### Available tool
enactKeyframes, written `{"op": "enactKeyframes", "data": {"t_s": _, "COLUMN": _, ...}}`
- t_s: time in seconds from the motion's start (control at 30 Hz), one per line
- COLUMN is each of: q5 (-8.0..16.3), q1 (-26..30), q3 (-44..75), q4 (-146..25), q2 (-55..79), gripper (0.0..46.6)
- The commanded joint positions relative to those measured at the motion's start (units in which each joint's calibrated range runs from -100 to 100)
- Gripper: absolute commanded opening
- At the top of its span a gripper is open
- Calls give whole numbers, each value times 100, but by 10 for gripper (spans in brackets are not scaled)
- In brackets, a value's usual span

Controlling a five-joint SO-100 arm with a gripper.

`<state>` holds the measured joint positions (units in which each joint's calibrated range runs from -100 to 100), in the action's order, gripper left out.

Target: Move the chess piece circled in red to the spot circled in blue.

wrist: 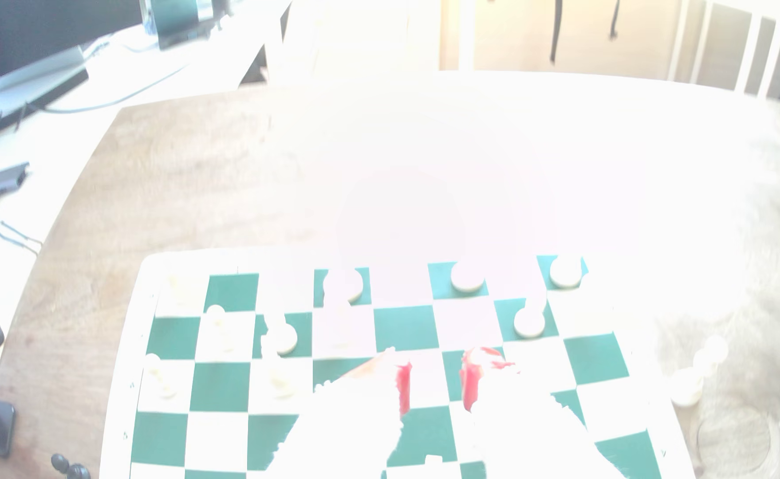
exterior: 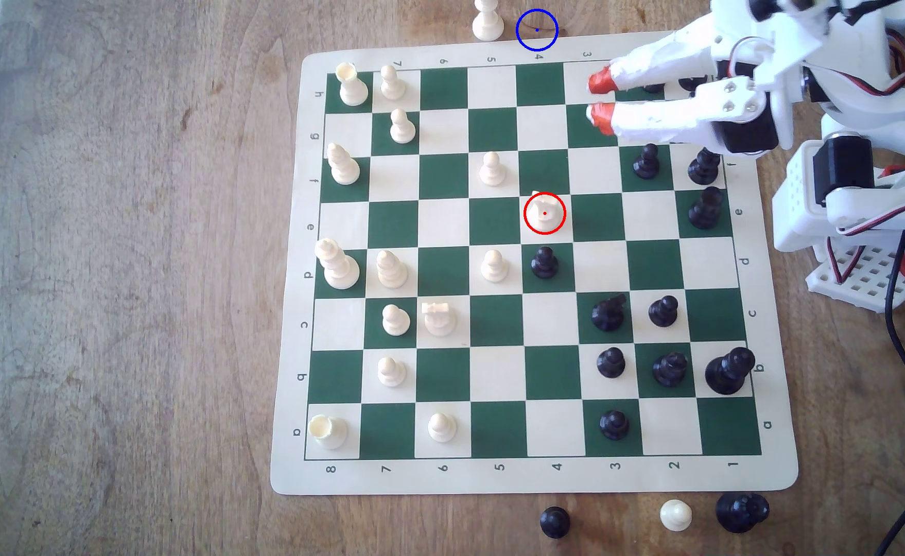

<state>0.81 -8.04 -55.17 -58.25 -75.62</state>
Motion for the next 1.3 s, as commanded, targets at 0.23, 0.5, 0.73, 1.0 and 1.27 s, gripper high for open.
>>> {"op": "enactKeyframes", "data": {"t_s": 0.23, "q5": 361, "q1": -452, "q3": 1193, "q4": -432, "q2": 2401, "gripper": 123}}
{"op": "enactKeyframes", "data": {"t_s": 0.5, "q5": 718, "q1": -389, "q3": 1900, "q4": -940, "q2": 3122, "gripper": 148}}
{"op": "enactKeyframes", "data": {"t_s": 0.73, "q5": 791, "q1": -311, "q3": 1456, "q4": -752, "q2": 3080, "gripper": 196}}
{"op": "enactKeyframes", "data": {"t_s": 1.0, "q5": 757, "q1": -319, "q3": 1229, "q4": -498, "q2": 3810, "gripper": 193}}
{"op": "enactKeyframes", "data": {"t_s": 1.27, "q5": 781, "q1": -201, "q3": 1193, "q4": -359, "q2": 4277, "gripper": 155}}
